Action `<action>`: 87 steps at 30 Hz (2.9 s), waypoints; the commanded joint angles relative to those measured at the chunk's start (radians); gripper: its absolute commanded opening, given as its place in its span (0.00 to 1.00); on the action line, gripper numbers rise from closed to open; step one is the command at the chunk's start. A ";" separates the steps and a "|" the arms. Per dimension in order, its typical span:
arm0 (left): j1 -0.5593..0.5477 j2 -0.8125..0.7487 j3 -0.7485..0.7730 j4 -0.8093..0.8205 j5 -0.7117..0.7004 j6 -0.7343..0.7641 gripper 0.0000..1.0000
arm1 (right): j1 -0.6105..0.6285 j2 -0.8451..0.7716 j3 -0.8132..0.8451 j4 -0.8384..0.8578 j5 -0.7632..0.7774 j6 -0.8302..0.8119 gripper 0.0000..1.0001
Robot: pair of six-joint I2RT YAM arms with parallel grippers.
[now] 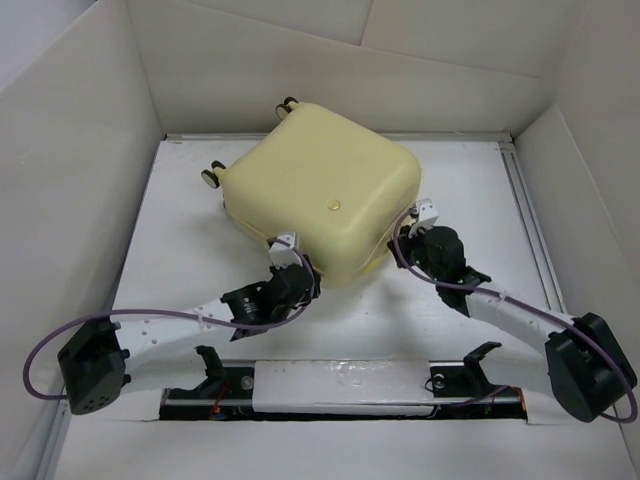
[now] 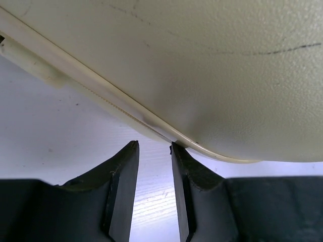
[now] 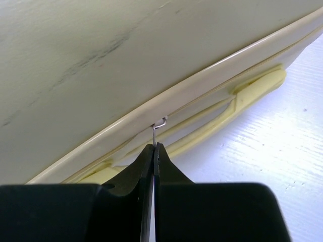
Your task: Pack the luggage
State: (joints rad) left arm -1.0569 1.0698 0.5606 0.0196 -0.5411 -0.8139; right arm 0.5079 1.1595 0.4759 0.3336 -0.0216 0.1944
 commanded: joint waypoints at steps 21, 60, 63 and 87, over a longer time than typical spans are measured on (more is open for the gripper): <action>0.041 0.179 0.156 0.372 0.211 -0.027 0.27 | 0.780 -0.020 0.075 -0.082 0.296 0.396 0.00; 1.241 0.219 0.361 0.172 0.952 -0.085 1.00 | 0.791 -0.231 -0.008 -0.243 0.442 0.487 0.00; 1.275 0.295 0.374 0.226 1.029 -0.094 1.00 | 0.791 -0.242 -0.017 -0.243 0.431 0.487 0.00; 1.258 0.496 0.349 0.568 1.202 -0.323 0.33 | 0.791 -0.366 0.024 -0.441 0.521 0.531 0.67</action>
State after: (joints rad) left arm 0.2131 1.5848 0.9054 0.4622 0.6254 -1.0985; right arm 1.2942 0.8314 0.4335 -0.0227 0.4435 0.7101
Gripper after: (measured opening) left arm 0.570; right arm 0.661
